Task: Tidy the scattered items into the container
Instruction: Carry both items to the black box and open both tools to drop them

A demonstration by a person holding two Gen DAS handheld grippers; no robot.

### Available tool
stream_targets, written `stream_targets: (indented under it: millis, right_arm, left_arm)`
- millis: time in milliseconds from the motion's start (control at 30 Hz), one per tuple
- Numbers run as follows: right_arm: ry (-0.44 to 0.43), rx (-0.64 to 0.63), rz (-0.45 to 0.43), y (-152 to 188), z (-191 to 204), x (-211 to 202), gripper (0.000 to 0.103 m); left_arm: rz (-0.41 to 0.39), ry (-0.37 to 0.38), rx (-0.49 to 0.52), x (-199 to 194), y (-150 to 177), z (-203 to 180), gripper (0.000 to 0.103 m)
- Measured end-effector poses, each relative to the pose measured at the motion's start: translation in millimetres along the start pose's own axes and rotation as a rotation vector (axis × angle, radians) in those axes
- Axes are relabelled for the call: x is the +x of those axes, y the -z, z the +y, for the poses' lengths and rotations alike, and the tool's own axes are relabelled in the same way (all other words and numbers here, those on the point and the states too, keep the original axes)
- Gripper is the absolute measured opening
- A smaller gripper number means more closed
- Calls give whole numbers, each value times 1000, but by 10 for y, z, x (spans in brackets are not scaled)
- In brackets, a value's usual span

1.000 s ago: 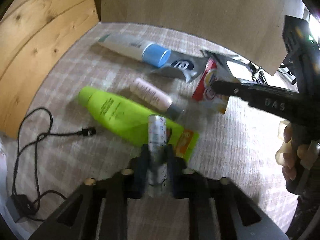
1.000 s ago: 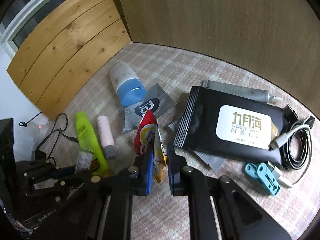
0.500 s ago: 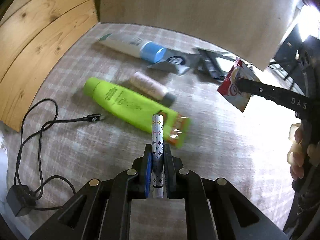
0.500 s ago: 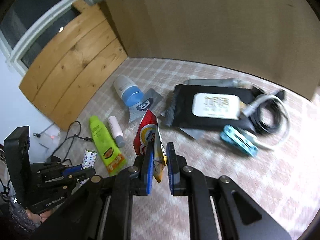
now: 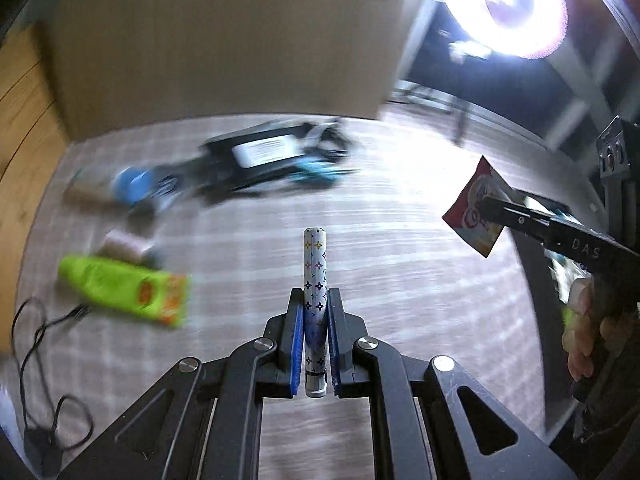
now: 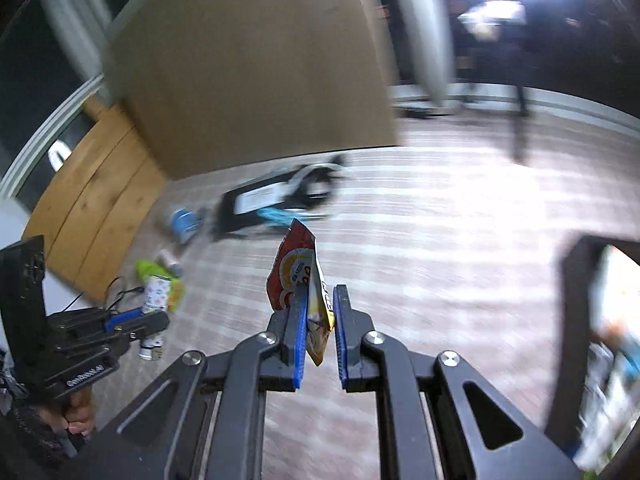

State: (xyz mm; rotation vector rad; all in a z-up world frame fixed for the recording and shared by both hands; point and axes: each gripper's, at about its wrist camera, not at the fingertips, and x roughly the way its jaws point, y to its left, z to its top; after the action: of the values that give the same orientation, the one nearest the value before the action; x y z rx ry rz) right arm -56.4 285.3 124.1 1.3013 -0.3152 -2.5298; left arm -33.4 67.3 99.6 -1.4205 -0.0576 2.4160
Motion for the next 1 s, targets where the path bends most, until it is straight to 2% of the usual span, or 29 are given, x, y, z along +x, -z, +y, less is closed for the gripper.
stream_targets:
  millis: [200, 367, 500, 800, 1000]
  right_arm:
    - [166, 134, -76, 295, -628, -740, 12]
    - [277, 215, -133, 461, -1162, -1315, 12]
    - [351, 229, -155, 518, -1530, -1660, 12]
    - [423, 261, -145, 640, -2279, -2003, 12]
    - [436, 276, -144, 682, -2628, -2103, 12]
  left_arm:
    - [-3, 116, 159, 26, -94, -750, 10]
    - [-14, 185, 237, 35, -113, -1346, 10]
    - [-24, 218, 265, 66, -154, -1794, 10]
    - [-10, 289, 279, 261, -315, -2766, 10]
    - [8, 296, 311, 425, -344, -3241, 10]
